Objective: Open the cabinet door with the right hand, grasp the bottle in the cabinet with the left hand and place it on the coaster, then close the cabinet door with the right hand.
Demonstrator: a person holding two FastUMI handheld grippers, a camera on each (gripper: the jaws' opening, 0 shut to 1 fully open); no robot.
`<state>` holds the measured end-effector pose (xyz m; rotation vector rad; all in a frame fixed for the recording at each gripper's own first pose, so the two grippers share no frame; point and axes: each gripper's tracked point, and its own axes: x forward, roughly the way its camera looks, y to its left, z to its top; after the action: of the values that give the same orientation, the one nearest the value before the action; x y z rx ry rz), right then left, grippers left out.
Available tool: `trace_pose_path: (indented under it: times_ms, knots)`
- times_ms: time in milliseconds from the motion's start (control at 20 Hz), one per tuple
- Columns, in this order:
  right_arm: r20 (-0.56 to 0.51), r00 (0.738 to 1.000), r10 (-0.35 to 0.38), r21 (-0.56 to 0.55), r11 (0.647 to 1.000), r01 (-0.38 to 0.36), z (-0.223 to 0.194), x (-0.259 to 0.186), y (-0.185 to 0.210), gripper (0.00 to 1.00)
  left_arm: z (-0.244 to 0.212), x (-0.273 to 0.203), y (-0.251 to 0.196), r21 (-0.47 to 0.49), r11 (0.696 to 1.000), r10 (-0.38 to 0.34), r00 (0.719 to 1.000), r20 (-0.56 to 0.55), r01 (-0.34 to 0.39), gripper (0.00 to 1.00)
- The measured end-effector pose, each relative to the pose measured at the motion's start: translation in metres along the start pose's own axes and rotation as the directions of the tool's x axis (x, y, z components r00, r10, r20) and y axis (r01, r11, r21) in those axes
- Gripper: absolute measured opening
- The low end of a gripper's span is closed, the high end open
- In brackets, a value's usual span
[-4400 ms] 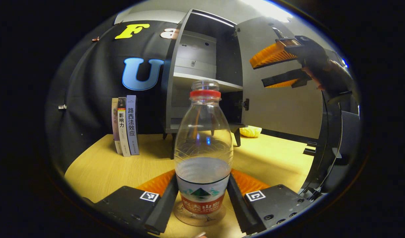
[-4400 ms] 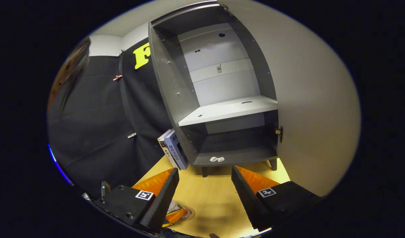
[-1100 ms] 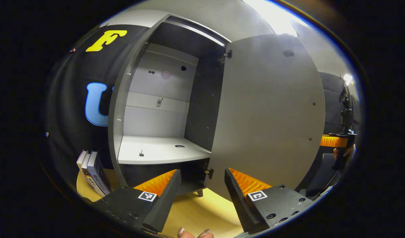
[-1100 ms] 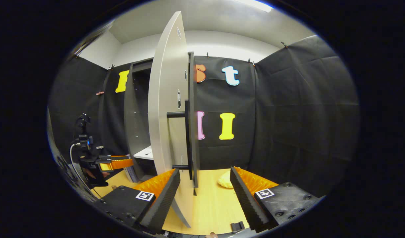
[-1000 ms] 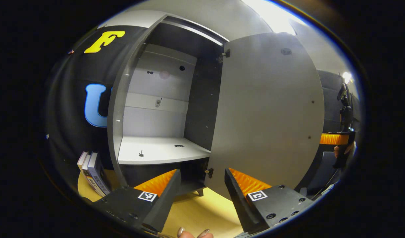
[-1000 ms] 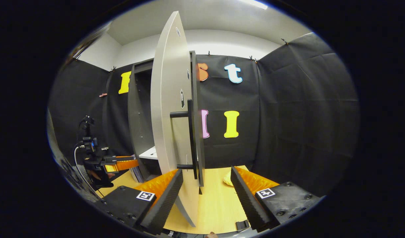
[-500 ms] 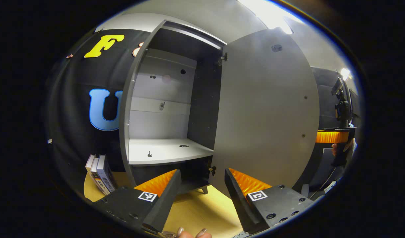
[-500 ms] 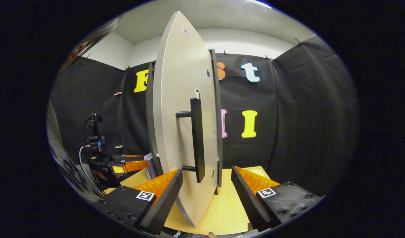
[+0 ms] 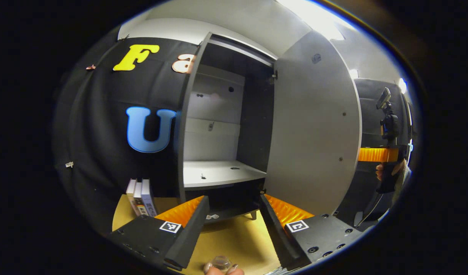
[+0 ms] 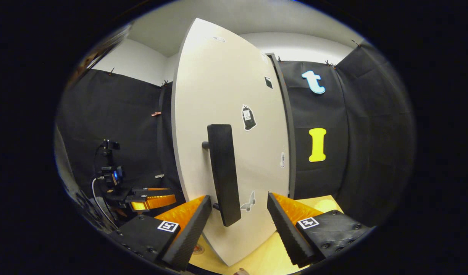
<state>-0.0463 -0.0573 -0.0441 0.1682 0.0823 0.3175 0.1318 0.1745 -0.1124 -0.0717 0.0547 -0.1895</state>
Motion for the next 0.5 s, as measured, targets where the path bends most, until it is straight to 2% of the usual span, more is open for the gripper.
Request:
trace_pose_path:
  times_ms: [100,150,250,300,500]
  knots:
    - [0.001,0.999,0.053,0.004,0.999,-0.053,-0.002,0.017,0.019,1.00,0.000,-0.011,0.016,0.008,0.999,0.045,0.999,0.000,-0.045,0.85]
    - [-0.002,0.997,0.075,0.017,0.997,-0.075,-0.005,0.028,0.024,0.97,-0.002,-0.017,0.022,0.010,0.998,0.064,0.998,-0.004,-0.064,0.84]
    - [-0.005,0.993,0.121,0.060,0.991,-0.121,-0.009,0.053,0.033,1.00,-0.003,-0.026,0.031,0.014,0.996,0.090,0.996,-0.009,-0.090,0.84]
    - [-0.004,0.990,0.140,0.071,0.988,-0.140,-0.011,0.066,0.037,0.97,-0.001,-0.031,0.033,0.019,0.995,0.093,0.996,-0.008,-0.093,0.84]
    - [0.016,0.978,0.208,0.002,0.978,-0.208,-0.006,0.088,0.055,0.98,0.007,-0.043,0.037,0.042,0.994,0.104,0.995,-0.002,-0.104,0.84]
